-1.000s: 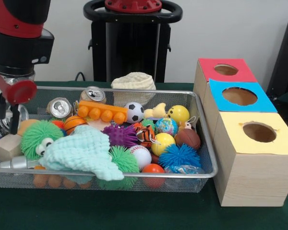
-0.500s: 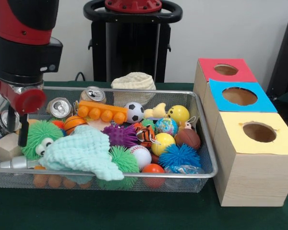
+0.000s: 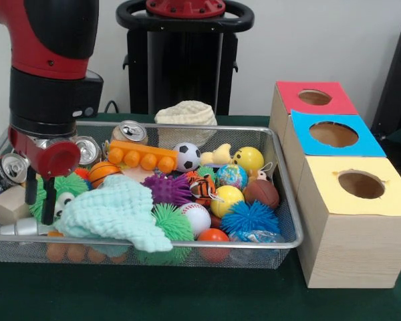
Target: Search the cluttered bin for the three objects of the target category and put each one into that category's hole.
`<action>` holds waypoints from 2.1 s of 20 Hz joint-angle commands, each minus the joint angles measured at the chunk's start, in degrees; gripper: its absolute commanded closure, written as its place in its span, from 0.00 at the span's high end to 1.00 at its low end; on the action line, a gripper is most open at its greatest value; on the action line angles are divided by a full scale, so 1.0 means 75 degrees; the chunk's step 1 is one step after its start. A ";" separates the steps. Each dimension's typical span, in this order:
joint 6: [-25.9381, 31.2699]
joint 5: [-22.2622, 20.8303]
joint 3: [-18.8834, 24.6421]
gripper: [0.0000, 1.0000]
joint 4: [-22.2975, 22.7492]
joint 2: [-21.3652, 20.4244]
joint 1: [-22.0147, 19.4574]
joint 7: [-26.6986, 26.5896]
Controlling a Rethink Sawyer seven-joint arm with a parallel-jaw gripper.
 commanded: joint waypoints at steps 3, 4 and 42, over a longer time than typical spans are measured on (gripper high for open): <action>0.0265 0.0346 0.0804 1.00 0.0579 0.0223 0.0038 0.0910; 0.0326 0.0359 0.0817 1.00 0.0603 0.0212 0.0033 0.0901; 0.0061 0.0698 0.1130 1.00 0.1583 0.0604 0.0050 0.1092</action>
